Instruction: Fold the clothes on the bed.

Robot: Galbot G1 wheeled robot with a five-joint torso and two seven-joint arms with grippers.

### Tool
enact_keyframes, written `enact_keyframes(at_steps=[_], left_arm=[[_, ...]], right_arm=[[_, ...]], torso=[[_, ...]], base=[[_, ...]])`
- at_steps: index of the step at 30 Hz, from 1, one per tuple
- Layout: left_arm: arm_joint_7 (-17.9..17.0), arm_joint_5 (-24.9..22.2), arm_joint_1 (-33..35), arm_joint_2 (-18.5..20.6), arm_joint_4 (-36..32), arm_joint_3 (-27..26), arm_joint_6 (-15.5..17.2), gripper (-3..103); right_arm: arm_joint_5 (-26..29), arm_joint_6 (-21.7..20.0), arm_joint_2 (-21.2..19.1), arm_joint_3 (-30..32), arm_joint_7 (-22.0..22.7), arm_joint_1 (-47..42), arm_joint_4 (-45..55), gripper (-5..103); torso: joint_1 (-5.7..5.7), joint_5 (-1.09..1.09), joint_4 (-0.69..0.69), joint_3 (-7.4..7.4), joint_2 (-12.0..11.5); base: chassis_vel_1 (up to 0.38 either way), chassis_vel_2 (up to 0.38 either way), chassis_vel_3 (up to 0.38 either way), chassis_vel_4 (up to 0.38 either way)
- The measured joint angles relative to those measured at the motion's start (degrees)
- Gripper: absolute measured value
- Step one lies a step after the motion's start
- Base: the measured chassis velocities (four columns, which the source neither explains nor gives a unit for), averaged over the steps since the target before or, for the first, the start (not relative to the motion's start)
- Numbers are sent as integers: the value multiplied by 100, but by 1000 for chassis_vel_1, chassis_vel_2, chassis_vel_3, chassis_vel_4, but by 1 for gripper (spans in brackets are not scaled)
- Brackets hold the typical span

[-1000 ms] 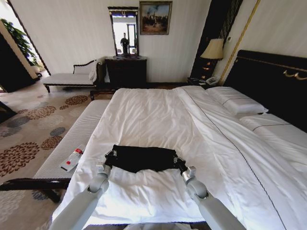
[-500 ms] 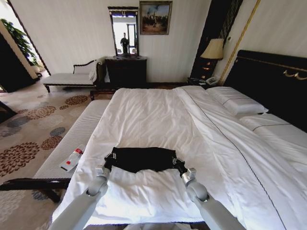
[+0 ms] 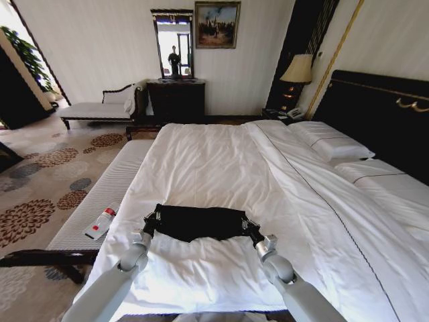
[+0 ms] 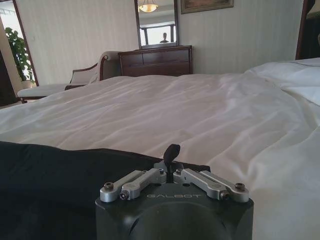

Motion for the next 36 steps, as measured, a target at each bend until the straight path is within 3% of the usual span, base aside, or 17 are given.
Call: enact_keyframes(at_steps=[9,10,12,13,16,22,25,27,31,34,36], left_arm=[[-90,78,149,47,-88,-60,85,1],[-92,101,223,85,-127,-94,111,-1],[-76,176,461,155,-235,-217,118,8],[-76,176,461,155,-235,-217,118,8],[20,248,1006,234,-572,-527,96,24],[269,386,1765,312,-1050,-1018,-39,41],[409,334,2098,349,-1286,-1391,-98,57],[415,277,2112,359,-1319,-1482,-99,57],[290,-5,1681,511,-1351,-1590,108,79],[181,-162,1288,656,-1357,-1367,264,85],[158,-366,1040,782,-1483,-1197,418,94]], right_arm=[[-126,53,-60,64,-129,-255,129,0],[-175,87,-69,108,-162,-353,171,4],[-272,155,-74,188,-206,-561,281,15],[-272,155,-74,188,-206,-561,281,15],[-423,282,-83,304,-264,-924,548,32],[-599,390,-187,432,-305,-1312,937,47],[-570,413,-312,531,-306,-1414,1196,64],[-535,413,-367,551,-305,-1361,1223,64],[-520,357,-685,404,-266,-450,798,86],[-591,320,-808,302,-292,58,358,91],[-717,320,-854,213,-340,441,-81,98]], torso=[[0,-1,-1,0,0],[0,0,-1,0,0],[0,-1,-1,0,0],[0,-1,-1,0,0],[0,0,0,0,0],[-1,0,0,-1,1],[-1,0,0,-1,0],[-1,-1,0,0,1],[-1,1,1,0,0],[1,-1,5,2,-1],[3,-1,-6,2,-2]], base=[[0,0,0,0],[0,0,0,0],[0,0,0,0],[0,0,0,0],[0,0,0,0],[0,0,0,0],[0,0,0,0],[0,0,0,0],[0,0,0,0],[0,0,0,0],[0,0,0,0]])
